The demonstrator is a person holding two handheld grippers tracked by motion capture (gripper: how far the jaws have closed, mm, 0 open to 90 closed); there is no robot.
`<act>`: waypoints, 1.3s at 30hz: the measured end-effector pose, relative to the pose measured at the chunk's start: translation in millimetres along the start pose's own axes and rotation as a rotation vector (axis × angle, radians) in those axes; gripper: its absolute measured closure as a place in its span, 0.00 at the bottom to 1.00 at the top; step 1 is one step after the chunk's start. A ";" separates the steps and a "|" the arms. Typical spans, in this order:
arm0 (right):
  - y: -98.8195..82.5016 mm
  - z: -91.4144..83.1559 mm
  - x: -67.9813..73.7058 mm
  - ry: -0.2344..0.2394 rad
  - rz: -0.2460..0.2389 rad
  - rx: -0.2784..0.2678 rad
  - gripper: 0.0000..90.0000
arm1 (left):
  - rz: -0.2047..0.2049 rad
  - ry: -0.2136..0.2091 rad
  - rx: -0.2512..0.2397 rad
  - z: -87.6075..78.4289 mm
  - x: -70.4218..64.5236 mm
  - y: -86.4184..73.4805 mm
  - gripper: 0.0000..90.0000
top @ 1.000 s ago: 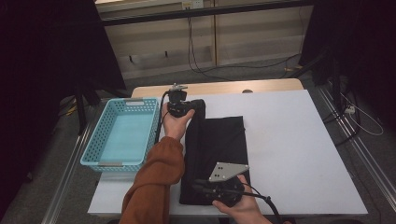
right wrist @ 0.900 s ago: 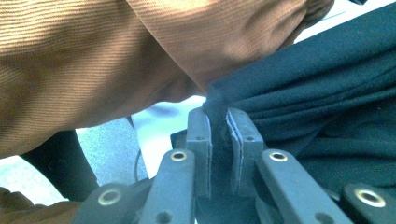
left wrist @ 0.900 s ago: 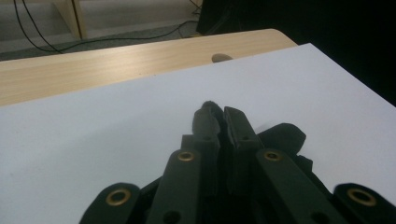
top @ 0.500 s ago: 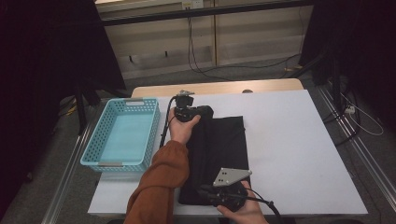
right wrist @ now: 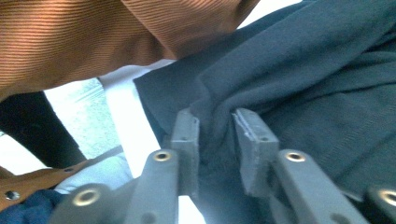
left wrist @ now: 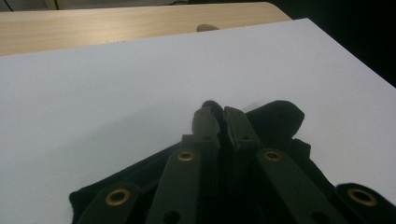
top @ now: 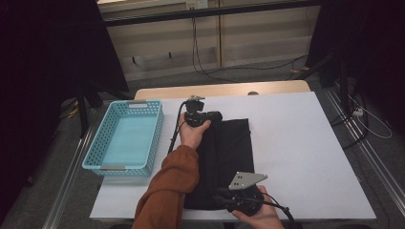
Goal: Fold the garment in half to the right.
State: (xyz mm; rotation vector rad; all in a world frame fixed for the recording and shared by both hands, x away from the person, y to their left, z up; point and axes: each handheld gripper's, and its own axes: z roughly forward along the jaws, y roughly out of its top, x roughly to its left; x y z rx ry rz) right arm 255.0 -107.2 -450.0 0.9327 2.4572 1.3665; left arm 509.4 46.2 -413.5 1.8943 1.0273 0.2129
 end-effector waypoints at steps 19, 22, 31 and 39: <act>7.9 -20.1 -1.7 -0.008 0.012 -0.085 0.99 | 0.006 -0.005 -0.008 -1.7 -1.7 7.0 0.94; 7.2 -26.3 -2.5 -0.019 0.016 -0.095 0.99 | 0.013 -0.004 -0.009 -0.1 -4.8 8.7 0.94; -4.3 -37.8 -7.1 -0.054 0.029 -0.071 0.99 | 0.028 -0.017 0.008 13.6 -14.9 10.6 0.94; -9.0 -48.1 -9.9 -0.077 0.045 -0.074 0.99 | 0.048 -0.030 0.015 23.0 -25.2 17.7 0.94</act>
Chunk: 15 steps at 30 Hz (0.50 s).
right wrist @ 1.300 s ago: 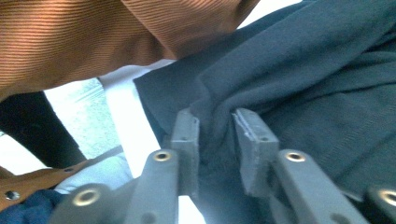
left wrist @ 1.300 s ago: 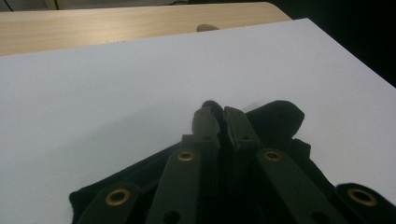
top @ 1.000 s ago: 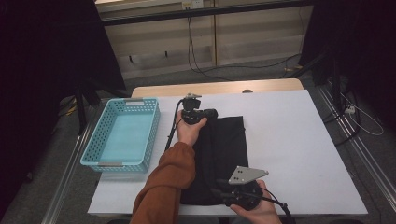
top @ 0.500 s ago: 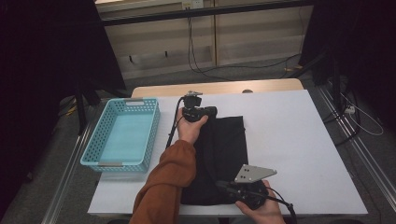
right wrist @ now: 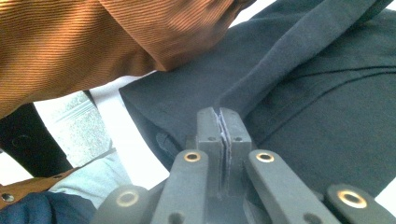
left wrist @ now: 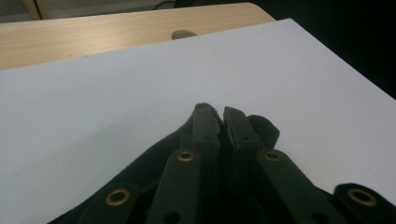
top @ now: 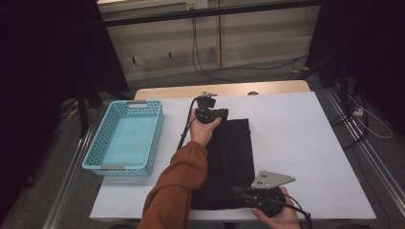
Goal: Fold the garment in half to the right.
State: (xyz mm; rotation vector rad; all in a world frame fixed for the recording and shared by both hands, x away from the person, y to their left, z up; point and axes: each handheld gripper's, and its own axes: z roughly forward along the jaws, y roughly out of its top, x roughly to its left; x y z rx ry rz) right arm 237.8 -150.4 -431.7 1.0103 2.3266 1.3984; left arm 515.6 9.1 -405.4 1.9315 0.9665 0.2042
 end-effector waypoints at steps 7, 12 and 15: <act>-3.0 -7.8 -2.0 0.000 0.012 -0.004 0.99 | 0.010 -0.021 0.006 11.3 -11.3 3.8 0.94; -12.3 -10.1 -9.7 -0.017 0.034 0.027 0.99 | -0.005 -0.022 0.018 20.9 -15.2 -0.9 0.94; -15.3 -12.7 -11.8 -0.023 0.035 0.035 0.99 | 0.001 -0.027 0.028 25.4 -17.1 -3.2 0.93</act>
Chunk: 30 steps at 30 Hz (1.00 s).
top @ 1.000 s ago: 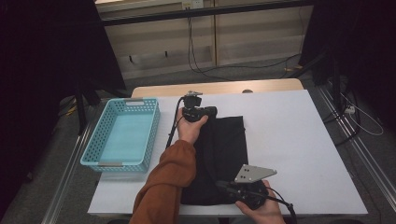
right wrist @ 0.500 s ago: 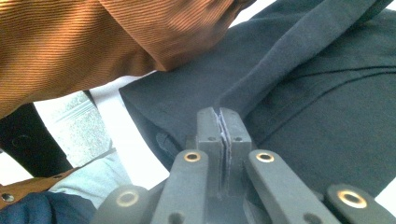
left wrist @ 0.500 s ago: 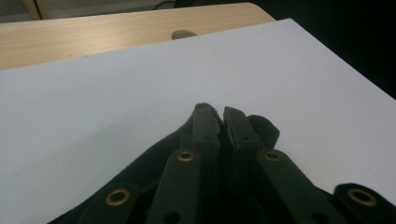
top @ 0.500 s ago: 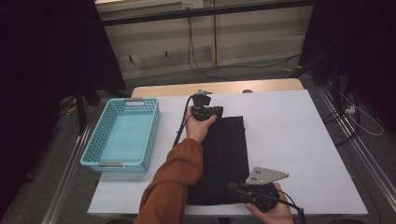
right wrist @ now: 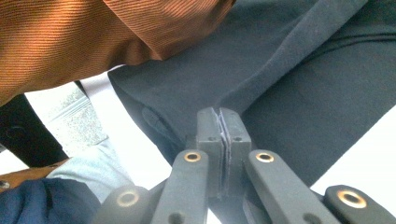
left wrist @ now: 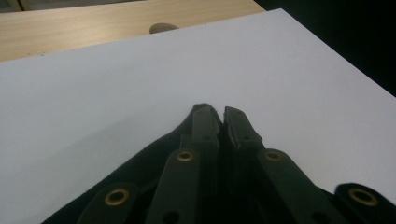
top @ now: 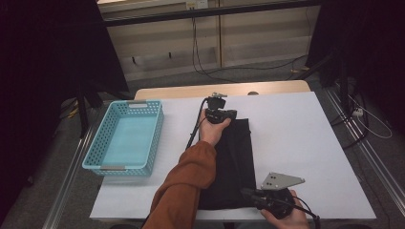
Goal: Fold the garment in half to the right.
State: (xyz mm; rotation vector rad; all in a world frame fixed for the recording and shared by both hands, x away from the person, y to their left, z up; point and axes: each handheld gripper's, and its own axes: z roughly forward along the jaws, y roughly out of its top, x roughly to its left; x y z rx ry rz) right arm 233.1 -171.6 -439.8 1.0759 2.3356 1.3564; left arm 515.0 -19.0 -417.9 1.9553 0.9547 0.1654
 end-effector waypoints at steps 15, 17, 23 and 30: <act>-13.4 -1.2 -6.3 -0.018 0.004 0.072 0.99 | -0.002 0.002 0.005 -13.2 3.8 -4.9 0.57; -14.5 -3.4 -8.0 -0.023 0.008 0.074 0.99 | 0.004 0.007 0.002 -19.2 5.2 -7.0 0.53; -20.2 -11.5 -12.6 -0.043 0.030 0.083 0.99 | 0.016 0.043 0.002 -39.1 16.0 -15.6 0.41; -23.6 -6.1 -12.5 -0.034 0.024 0.122 0.98 | 0.044 0.079 -0.005 -62.3 28.4 -33.0 0.24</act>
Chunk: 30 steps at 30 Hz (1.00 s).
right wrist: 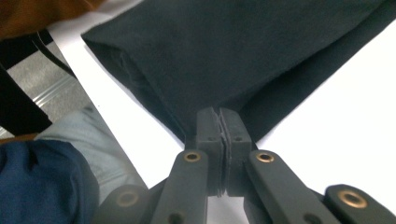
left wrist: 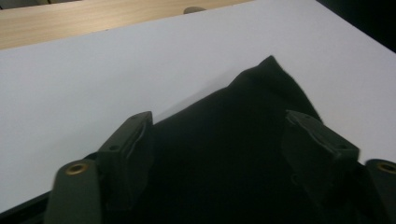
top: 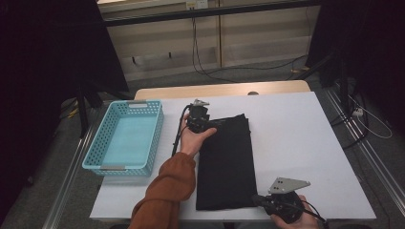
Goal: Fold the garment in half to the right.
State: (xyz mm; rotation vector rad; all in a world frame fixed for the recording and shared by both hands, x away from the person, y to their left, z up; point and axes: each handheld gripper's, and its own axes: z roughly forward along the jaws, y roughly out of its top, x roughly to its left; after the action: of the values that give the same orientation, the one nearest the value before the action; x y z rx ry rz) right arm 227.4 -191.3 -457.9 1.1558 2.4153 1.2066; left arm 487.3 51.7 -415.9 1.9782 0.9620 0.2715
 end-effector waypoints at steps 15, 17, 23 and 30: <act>7.7 1.6 -12.5 -0.048 0.021 -0.022 0.69 | 0.056 -0.002 -0.021 -35.3 8.8 -34.2 0.15; 10.1 1.5 -14.3 -0.046 0.019 -0.035 0.67 | 0.052 -0.012 -0.030 -39.5 9.2 -36.6 0.12; 18.4 4.6 -16.3 -0.019 -0.002 -0.081 0.59 | 0.045 -0.038 -0.024 -50.5 9.0 -46.6 0.09; 30.0 15.6 -17.5 0.014 -0.051 -0.089 0.48 | 0.069 -0.056 -0.030 -61.2 4.2 -52.7 0.08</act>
State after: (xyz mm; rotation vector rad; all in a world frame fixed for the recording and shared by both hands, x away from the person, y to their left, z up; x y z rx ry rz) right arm 263.5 -184.1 -448.2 1.0576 2.3602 1.2966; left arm 430.6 109.0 -423.3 1.9839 0.8505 0.2658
